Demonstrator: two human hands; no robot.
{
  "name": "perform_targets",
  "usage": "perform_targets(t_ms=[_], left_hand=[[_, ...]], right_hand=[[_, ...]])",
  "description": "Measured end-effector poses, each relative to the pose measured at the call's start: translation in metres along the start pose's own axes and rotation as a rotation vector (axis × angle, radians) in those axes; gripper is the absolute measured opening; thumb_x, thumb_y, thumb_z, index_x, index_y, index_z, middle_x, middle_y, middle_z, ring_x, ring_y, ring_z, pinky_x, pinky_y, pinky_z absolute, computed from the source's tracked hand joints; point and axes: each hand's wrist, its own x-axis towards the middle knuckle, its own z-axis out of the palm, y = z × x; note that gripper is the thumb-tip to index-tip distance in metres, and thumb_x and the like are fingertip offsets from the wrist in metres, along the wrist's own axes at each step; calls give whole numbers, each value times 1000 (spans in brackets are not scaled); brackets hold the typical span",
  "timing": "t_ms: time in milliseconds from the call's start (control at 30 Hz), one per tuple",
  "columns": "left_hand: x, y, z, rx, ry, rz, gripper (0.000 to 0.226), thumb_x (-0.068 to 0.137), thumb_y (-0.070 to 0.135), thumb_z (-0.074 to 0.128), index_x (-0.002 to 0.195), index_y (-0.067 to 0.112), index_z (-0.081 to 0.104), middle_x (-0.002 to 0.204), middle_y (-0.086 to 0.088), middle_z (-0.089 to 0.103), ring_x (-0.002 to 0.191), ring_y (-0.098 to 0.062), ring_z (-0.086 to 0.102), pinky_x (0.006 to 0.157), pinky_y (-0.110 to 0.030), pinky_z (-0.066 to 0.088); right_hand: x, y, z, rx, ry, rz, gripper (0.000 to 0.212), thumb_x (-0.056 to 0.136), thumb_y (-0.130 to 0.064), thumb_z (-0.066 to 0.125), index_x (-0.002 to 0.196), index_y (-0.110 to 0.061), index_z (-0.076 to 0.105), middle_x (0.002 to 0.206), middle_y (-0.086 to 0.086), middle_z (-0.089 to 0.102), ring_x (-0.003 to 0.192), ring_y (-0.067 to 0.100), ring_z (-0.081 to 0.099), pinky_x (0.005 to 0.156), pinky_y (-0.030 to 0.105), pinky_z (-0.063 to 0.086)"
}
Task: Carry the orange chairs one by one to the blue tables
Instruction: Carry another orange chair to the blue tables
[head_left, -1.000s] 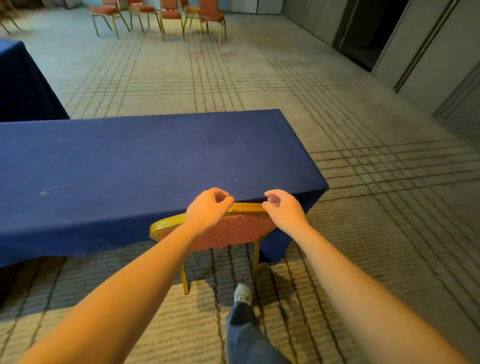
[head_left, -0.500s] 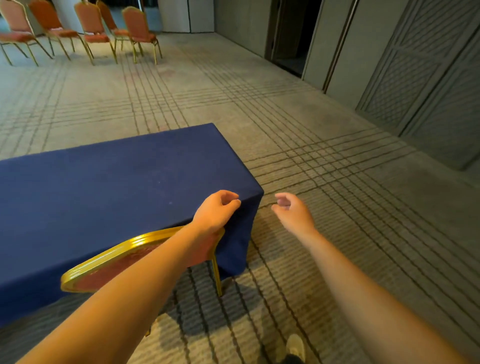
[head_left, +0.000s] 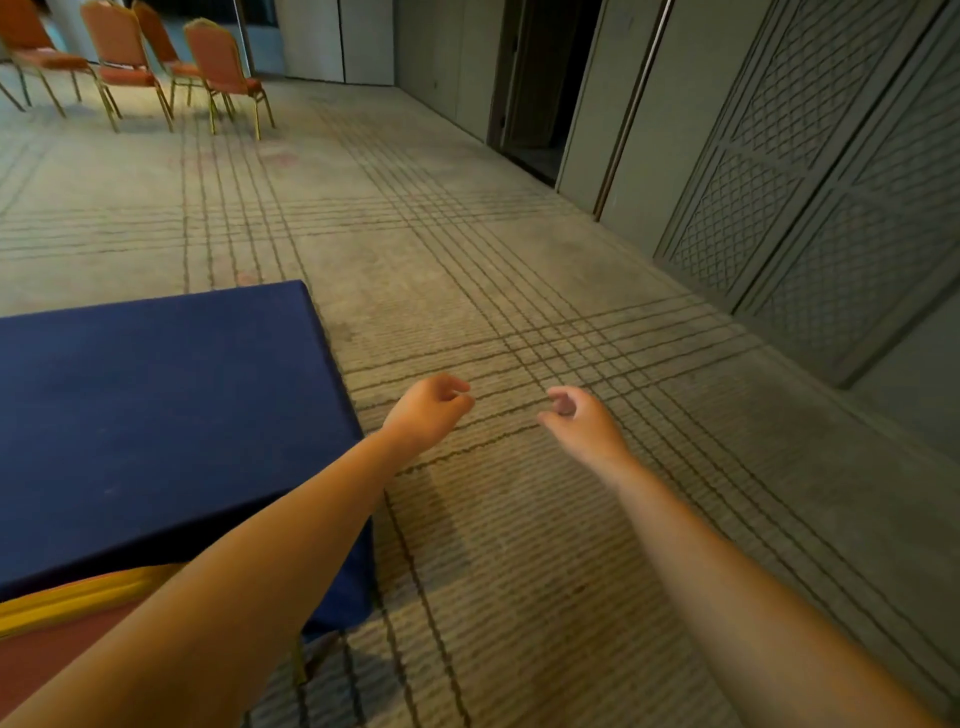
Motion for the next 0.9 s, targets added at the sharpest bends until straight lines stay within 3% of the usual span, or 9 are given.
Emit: perform_targets(t_ms=[200,333,600,900], left_hand=[[77,27,19,-7,-16,-82,36,95,37,55,126,20,58,118,-1,64,102,-17,63,93,-36,52],[144,34,13,20,6,-106,34,95,38,55,124,21,58,113,0,64,95,-16,62,82,-31,50],[331,38,-13,-29,53,-119,25,89,43,60,108,27,61,107,1,67,94,-17,65,90,-36,52],[516,52,-64,-7,81,-157,24,90,39,60,108,23,63,104,0,67,96,-19,65,92,-38,52]], right_hand=[[78,21,-33,-13,-66,25,46,91,-28,63,134,-19,51,134,4,55,119,19,55,96,31,42],[148,22,-40,20,-122,47,48,90,-30,63,136,-22,49,137,3,52,117,17,54,95,31,44],[326,-6,-54,-27,-159,27,51,92,-29,60,140,-18,45,139,6,50,126,21,50,100,33,42],[530,-45,-56,-12,-193,16,49,92,-33,60,137,-22,47,137,4,51,114,17,52,86,27,40]])
